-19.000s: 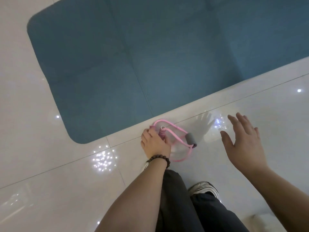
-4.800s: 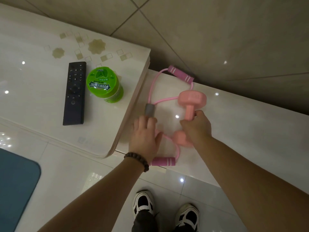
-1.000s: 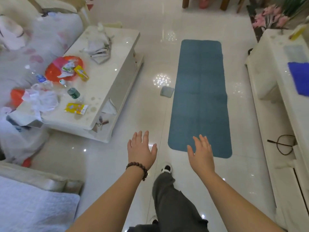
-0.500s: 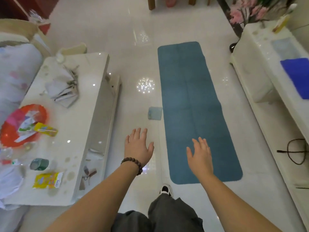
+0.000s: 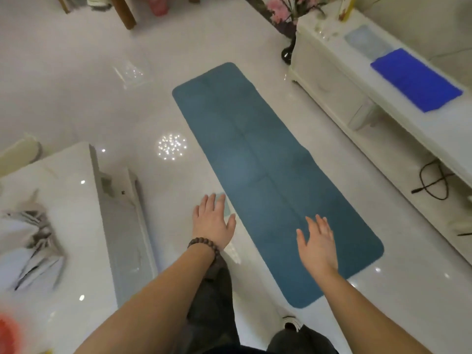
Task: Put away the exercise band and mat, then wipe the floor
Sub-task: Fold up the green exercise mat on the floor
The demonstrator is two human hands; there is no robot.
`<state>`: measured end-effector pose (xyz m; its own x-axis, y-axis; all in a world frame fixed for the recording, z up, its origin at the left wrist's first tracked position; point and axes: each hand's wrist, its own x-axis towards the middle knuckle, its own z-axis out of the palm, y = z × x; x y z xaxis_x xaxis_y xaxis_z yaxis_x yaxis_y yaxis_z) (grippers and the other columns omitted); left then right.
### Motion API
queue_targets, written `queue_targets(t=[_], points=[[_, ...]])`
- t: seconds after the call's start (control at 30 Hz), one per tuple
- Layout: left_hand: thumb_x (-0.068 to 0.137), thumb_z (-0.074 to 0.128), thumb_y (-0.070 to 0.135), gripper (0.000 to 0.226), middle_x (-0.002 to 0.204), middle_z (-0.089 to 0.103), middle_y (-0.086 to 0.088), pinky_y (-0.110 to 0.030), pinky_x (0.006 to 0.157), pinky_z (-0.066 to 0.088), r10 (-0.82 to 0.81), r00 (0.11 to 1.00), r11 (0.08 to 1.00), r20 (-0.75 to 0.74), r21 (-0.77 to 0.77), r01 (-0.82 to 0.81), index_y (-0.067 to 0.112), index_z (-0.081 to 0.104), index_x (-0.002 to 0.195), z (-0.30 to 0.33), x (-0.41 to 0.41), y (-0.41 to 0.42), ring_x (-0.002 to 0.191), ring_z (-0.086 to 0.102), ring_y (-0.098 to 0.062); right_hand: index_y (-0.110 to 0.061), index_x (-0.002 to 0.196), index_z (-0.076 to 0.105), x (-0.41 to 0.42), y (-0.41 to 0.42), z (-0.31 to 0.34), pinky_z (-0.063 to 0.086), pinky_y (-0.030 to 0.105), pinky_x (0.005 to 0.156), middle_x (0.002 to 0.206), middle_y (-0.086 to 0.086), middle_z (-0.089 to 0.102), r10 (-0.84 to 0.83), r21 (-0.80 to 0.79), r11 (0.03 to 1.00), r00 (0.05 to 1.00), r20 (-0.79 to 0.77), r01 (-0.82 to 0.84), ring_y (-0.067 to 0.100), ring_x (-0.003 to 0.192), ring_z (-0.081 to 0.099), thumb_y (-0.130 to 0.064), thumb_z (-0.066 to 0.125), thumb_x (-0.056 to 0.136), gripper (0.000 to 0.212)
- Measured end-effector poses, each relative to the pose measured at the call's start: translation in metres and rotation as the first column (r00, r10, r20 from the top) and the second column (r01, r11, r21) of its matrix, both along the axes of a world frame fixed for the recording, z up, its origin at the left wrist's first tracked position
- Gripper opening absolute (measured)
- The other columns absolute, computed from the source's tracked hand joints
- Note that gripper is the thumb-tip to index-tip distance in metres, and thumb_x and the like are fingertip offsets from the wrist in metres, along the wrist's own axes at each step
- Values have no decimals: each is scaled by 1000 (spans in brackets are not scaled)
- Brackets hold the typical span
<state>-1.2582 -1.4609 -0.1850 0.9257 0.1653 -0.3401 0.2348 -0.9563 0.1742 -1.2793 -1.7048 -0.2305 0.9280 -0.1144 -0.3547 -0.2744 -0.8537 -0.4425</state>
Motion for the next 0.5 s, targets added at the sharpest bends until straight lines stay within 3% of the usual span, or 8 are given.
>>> queue_targets(t=[0.23,0.5], points=[[98,34,46,62,160,15,-5,-40,119,8,-348,930,937,-120,-16,349,22,16,152,-30,137,103,147,8,-23,-13,146,30,53,110,-19,10,37,119,157,6,17,-375,-26,927,921,-101,375,19,146,5,-35,39,99,52],[96,38,45,62,158,19,-7,-40,118,10,-546,820,835,-169,-37,549,20,20,151,-68,202,144,146,10,-24,-15,145,32,72,183,-43,11,37,119,157,6,18,-503,-31,862,845,-184,506,20,146,5,-36,39,99,51]])
